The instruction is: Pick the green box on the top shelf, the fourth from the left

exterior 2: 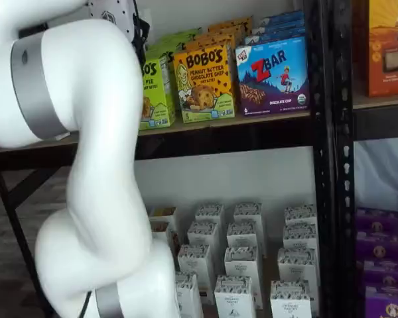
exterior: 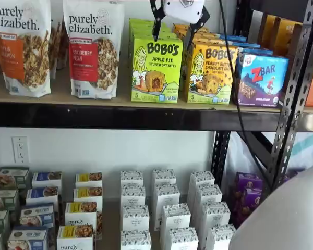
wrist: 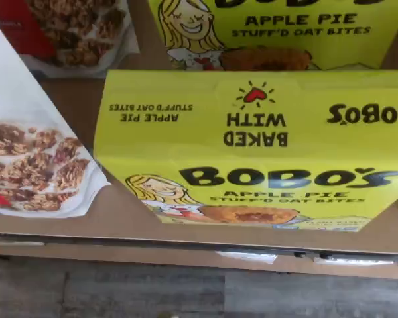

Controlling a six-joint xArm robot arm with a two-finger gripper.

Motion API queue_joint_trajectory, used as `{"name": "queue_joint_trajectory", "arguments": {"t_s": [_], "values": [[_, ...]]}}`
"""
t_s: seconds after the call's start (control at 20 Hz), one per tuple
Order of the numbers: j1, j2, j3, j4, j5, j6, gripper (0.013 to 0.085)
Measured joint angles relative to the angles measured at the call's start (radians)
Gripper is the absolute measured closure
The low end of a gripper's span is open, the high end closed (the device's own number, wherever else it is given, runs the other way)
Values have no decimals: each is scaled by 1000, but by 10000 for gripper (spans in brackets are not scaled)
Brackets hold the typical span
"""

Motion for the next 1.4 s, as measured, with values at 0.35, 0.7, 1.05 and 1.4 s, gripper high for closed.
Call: {"name": "queue_joint_trajectory", "arguments": {"t_s": [0.35,0.7,1.05,1.4], "values": [[1,7,-2,-3,-7,1,130],[6,12,-6,-6,-7,5,130],[11,14,-6,-8,-5,11,130],[17,16,-7,-9,-3,17,130]]}}
